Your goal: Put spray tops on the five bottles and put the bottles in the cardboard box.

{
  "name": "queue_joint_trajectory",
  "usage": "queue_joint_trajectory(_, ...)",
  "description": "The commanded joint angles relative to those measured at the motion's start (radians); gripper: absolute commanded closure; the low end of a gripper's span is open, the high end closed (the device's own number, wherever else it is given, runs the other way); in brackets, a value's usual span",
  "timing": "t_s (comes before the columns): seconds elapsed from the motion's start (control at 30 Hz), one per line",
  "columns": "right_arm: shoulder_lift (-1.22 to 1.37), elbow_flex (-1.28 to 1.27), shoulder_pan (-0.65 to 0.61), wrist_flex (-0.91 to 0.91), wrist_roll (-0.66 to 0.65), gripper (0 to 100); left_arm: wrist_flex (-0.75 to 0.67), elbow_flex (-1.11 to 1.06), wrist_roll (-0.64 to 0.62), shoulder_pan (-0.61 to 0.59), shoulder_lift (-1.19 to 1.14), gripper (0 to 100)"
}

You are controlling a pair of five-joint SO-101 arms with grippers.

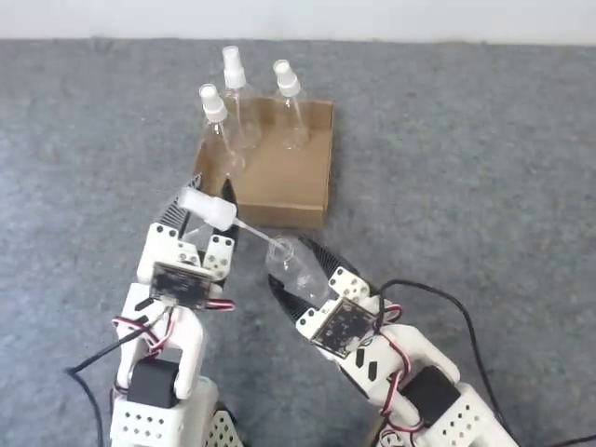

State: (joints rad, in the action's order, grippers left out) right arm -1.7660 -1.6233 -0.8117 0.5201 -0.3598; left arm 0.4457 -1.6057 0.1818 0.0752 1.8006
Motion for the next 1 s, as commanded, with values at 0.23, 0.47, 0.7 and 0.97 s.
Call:
queue_joint_trajectory(0.23, -0.019, 0.011, -0.01, -0.002, -0.044, 98.5, 0.101, 0.013, 0.227, 0.13, 0.017, 90)
queue_joint_trajectory(0.47, -0.027, 0.011, -0.005, -0.002, -0.044, 98.5, 0.104, 0.013, 0.229, 0.118, 0.017, 90)
queue_joint_trajectory(0.7, -0.027, 0.011, -0.005, -0.002, -0.044, 98.5, 0.087, 0.044, 0.083, 0.017, 0.018, 90)
queue_joint_trajectory(0.97, -0.027, 0.014, 0.031, -0.012, -0.038, 98.6, 0.087, 0.067, 0.0, -0.054, 0.018, 90)
